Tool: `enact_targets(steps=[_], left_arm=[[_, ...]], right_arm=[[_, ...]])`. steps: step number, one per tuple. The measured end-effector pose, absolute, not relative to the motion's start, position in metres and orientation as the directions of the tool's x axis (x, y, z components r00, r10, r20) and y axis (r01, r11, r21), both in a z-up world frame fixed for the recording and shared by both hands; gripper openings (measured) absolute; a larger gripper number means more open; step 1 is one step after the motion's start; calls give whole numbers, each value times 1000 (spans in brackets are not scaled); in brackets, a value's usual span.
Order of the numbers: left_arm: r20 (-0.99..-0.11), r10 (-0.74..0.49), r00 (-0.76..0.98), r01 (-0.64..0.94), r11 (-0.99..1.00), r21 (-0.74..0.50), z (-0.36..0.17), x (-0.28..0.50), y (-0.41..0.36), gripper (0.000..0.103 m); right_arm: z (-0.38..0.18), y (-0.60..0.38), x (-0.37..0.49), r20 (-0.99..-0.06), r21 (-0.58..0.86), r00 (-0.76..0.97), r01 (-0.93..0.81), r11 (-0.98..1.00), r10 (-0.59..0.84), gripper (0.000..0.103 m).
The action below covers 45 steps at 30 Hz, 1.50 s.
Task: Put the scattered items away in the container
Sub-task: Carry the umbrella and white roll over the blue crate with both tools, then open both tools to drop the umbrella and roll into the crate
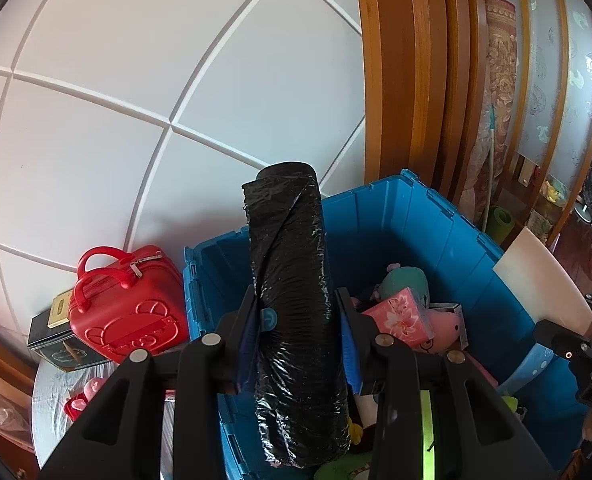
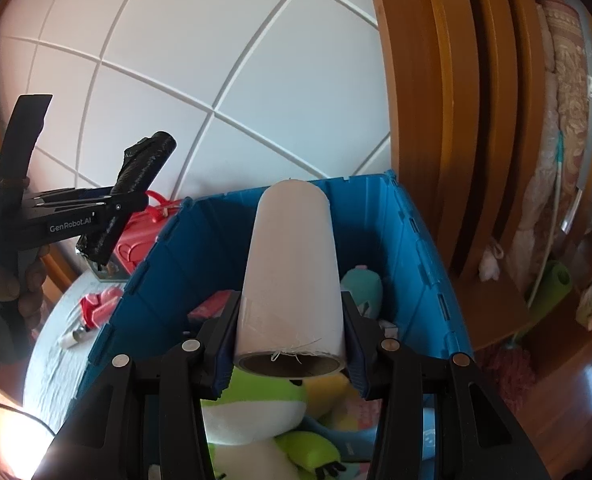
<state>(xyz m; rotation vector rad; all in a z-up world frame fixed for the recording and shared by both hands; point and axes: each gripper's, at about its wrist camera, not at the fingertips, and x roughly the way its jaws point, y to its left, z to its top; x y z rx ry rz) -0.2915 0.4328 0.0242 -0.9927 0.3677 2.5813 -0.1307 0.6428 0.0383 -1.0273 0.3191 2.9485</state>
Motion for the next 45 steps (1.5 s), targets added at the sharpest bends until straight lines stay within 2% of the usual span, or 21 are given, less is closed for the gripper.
enact_targets(steps=[12, 28, 29, 30, 31, 33, 34, 37, 40, 45], left_arm=[[-669, 235, -705, -417, -900, 123, 35, -300, 436, 35], [-702, 259, -664, -464, -878, 115, 25, -334, 455, 35], [-709, 284, -646, -485, -870, 93, 22, -337, 456, 36], [-706, 303, -641, -486, -871, 68, 20, -341, 453, 42], [-700, 307, -645, -465, -885, 40, 18, -343, 447, 61], [-673, 344, -654, -427, -903, -47, 14, -339, 424, 80], [-658, 350, -667, -415, -908, -62, 12, -333, 412, 81], [-648, 311, -696, -375, -926, -41, 1, -314, 369, 81], [-671, 215, -710, -308, -951, 22, -16, -298, 323, 81], [-691, 174, -701, -253, -968, 13, -31, -281, 267, 81]], right_arm=[[37, 643, -136, -616, 195, -786, -82, -977, -57, 45], [34, 654, -153, -638, 160, -770, -98, -982, -27, 45], [34, 654, -156, -641, 151, -767, -104, -983, -18, 50], [32, 654, -159, -647, 144, -762, -109, -984, -10, 84], [30, 655, -160, -647, 139, -763, -123, -983, 4, 103], [23, 656, -154, -634, 149, -773, -162, -976, 31, 103], [19, 657, -149, -627, 174, -779, -163, -971, 18, 103], [7, 652, -135, -615, 212, -789, -150, -966, -13, 103], [5, 642, -124, -606, 196, -795, -134, -971, -12, 103], [16, 623, -123, -620, 172, -785, -140, -975, 3, 103]])
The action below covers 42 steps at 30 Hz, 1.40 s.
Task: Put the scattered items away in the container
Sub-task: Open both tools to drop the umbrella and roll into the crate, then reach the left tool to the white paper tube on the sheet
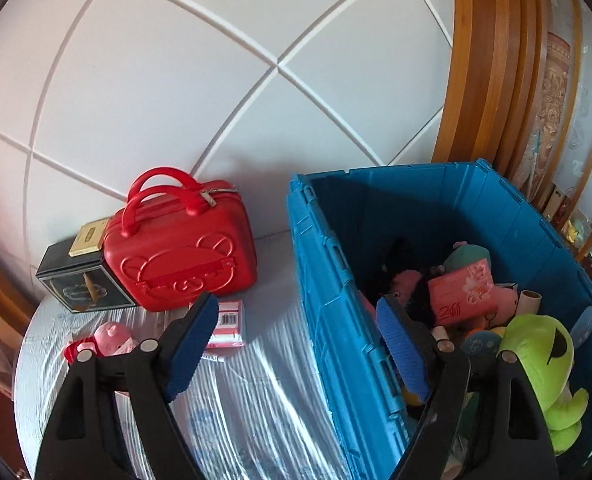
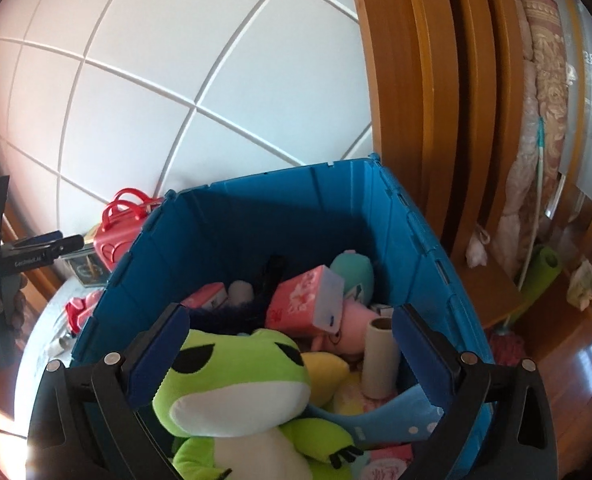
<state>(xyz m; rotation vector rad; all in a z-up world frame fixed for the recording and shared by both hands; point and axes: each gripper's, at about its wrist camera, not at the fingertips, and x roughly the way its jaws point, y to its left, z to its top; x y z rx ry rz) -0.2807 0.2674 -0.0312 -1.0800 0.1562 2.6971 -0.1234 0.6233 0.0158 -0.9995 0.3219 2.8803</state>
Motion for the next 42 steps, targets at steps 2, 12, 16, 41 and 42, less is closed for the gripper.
enact_targets(steps=[2, 12, 16, 41, 42], left_arm=[[-691, 171, -703, -237, -971, 1, -36, -273, 252, 81], [-703, 164, -692, -212, -977, -19, -68, -227, 153, 81], [-715, 138, -685, -177, -984, -20, -82, -207, 86, 81], [-756, -2, -655, -99, -991, 88, -196, -196, -200, 81], [-760, 1, -650, -105, -990, 89, -206, -201, -206, 81]], right_arm=[[26, 606, -121, -611, 152, -791, -129, -980, 9, 103], [63, 479, -112, -569, 86, -821, -4, -996, -46, 103], [66, 417, -116, -573, 67, -817, 30, -997, -63, 103], [-51, 105, -220, -687, 40, -710, 175, -984, -154, 103], [-62, 97, -227, -698, 35, -700, 178, -983, -151, 103]])
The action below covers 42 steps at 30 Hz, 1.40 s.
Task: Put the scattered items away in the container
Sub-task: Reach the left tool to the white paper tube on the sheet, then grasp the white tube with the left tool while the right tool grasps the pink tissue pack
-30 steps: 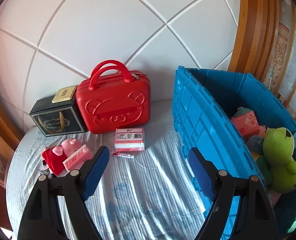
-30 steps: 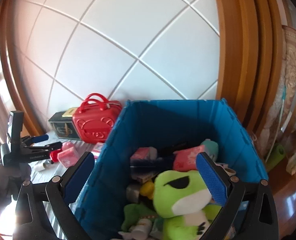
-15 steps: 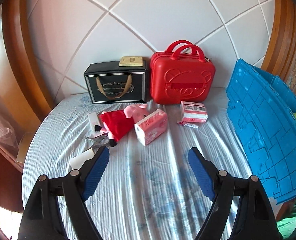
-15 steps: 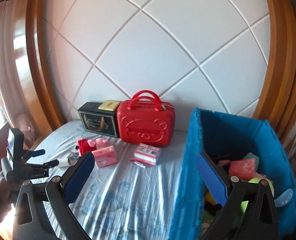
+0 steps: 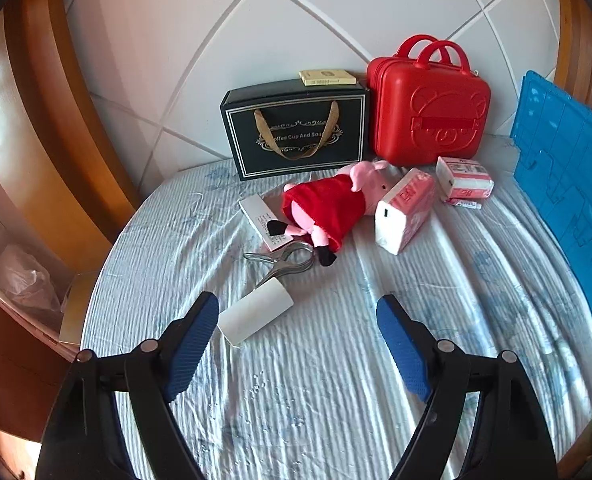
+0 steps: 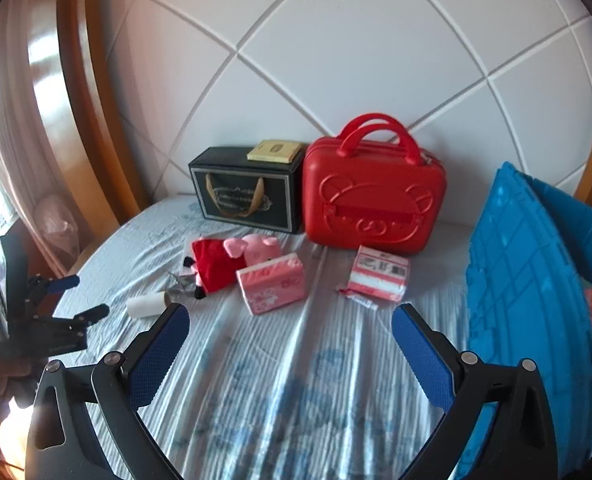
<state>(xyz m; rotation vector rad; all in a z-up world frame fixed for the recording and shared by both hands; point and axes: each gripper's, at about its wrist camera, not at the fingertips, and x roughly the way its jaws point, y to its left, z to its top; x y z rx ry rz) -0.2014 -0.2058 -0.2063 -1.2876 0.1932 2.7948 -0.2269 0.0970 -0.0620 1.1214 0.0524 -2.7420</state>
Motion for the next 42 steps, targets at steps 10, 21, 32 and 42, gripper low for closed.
enact_targets(steps=[10, 21, 32, 42], left_arm=[[-829, 14, -559, -167, -981, 96, -305, -252, -242, 81], [-847, 39, -529, -186, -980, 71, -353, -294, -260, 81], [-866, 79, -494, -278, -958, 71, -372, -295, -251, 55], [-835, 117, -538, -217, -976, 3, -353, -253, -247, 51]], right_arm=[[-155, 45, -282, -767, -18, -632, 191, -981, -109, 103], [-225, 25, -344, -828, -31, -557, 150, -988, -58, 103], [-257, 21, -370, -861, -55, -508, 118, -991, -13, 103], [-265, 21, -420, -868, 78, -496, -71, -994, -32, 103]])
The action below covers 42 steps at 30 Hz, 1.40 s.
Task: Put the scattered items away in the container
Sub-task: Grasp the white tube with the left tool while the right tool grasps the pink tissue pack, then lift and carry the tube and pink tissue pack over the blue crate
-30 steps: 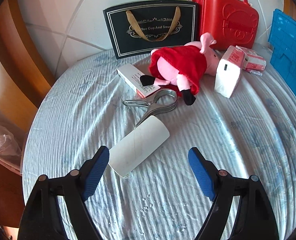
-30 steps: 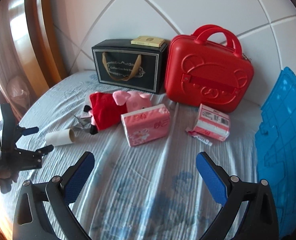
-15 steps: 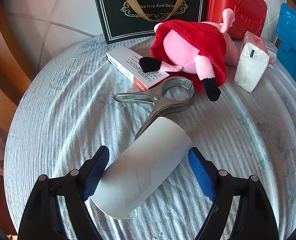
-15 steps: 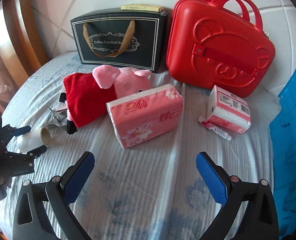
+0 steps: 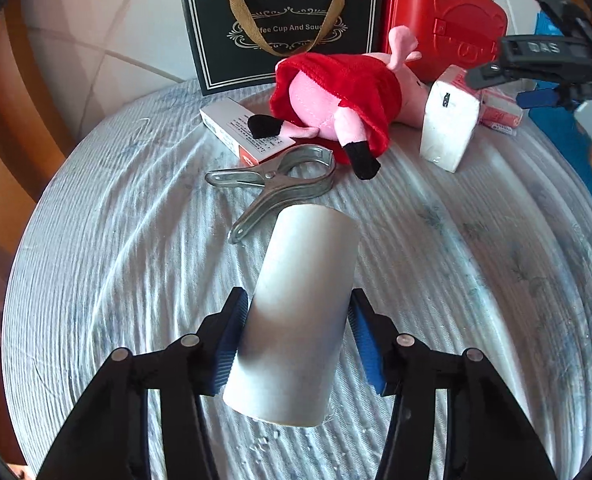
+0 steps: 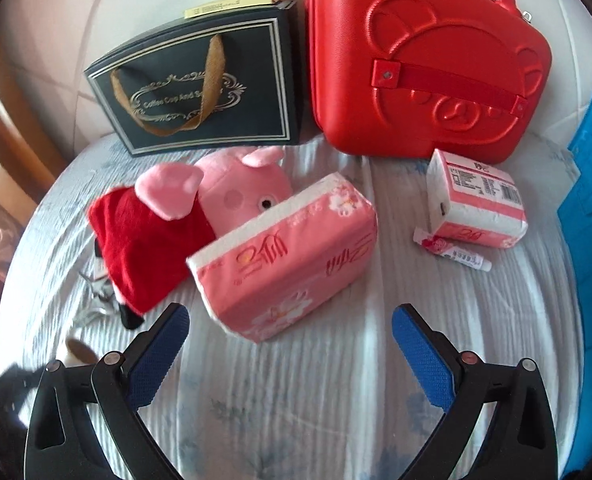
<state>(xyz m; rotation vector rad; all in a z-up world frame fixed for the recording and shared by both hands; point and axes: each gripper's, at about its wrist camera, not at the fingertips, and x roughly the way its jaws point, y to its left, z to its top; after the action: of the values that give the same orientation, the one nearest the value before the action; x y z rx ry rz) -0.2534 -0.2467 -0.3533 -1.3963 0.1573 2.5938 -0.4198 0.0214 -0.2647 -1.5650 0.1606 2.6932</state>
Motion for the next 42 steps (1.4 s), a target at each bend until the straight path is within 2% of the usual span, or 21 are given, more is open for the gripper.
enact_targets(steps=[7, 10, 13, 15, 17, 19, 30, 42], left_arm=[[-829, 114, -548, -194, -981, -7, -346, -229, -250, 51], [-829, 102, -550, -167, -986, -11, -344, -224, -259, 51], [-826, 96, -556, -151, -988, -13, -339, -219, -266, 51], [-823, 90, -561, -145, -989, -9, -337, -217, -267, 51], [-821, 84, -565, -131, -991, -11, -334, -216, -267, 51], [-819, 78, -568, -118, -993, -13, -330, -216, -266, 51], [-807, 28, -590, -64, -998, 13, -300, -211, -244, 51], [-799, -55, -599, 28, -998, 47, -230, -191, -219, 51]], right_arm=[[-295, 18, -472, -915, 62, -401, -252, -966, 46, 103], [-319, 25, -478, -950, 79, -312, -325, -942, 28, 103], [-322, 26, -473, -945, 89, -326, -304, -948, 16, 101], [-316, 18, -468, -935, 67, -354, -238, -969, 22, 70], [-311, 14, -461, -932, 40, -361, -195, -980, 34, 62], [-309, 14, -452, -932, 42, -363, -164, -986, 21, 59], [-271, 18, -372, -911, 58, -408, 34, -998, -66, 57], [-162, 42, -273, -843, 106, -496, 226, -968, -208, 57]])
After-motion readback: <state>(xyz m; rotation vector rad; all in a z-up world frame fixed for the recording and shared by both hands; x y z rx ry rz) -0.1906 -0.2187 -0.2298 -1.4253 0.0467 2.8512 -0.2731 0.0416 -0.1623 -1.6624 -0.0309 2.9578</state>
